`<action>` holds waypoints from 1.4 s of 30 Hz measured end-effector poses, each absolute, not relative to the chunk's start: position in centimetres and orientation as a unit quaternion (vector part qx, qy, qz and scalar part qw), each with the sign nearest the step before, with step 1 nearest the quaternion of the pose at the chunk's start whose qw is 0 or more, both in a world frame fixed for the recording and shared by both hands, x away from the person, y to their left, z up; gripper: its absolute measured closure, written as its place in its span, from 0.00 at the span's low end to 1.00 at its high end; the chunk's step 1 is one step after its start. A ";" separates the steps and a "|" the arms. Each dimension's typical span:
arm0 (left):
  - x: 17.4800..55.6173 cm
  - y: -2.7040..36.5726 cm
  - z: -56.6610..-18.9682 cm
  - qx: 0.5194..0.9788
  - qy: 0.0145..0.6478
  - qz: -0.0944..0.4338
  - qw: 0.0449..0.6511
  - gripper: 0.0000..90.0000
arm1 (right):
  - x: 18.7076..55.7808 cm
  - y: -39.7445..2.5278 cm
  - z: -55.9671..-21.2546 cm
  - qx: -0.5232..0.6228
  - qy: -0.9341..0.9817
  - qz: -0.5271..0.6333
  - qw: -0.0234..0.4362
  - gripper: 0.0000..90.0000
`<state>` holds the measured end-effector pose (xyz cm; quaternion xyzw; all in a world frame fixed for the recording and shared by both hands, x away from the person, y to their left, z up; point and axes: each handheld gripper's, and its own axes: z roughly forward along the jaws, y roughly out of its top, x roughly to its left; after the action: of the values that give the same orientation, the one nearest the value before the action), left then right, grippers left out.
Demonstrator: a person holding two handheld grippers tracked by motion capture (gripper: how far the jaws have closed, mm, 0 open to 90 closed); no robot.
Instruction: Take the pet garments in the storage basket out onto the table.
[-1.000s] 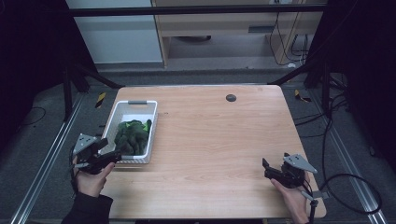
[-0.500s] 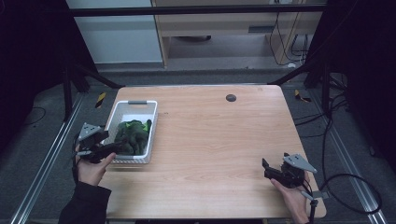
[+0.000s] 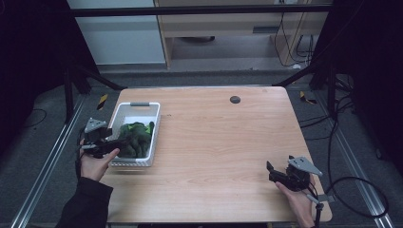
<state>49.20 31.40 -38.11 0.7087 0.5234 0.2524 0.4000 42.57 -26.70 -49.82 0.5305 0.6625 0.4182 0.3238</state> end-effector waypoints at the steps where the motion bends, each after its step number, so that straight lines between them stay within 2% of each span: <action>1: 49.4 31.4 -38.1 0.710 0.524 0.252 0.397 0.20 | 42.6 -26.7 -49.8 0.530 0.663 0.418 0.325 0.13; 42: 54.3 29.9 -39.1 0.789 0.511 0.194 0.282 0.19 | 42.7 -26.6 -50.1 0.532 0.671 0.411 0.312 0.13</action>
<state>54.27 29.92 -39.14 0.7887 0.5106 0.1939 0.2822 42.75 -26.56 -50.07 0.5320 0.6713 0.4112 0.3117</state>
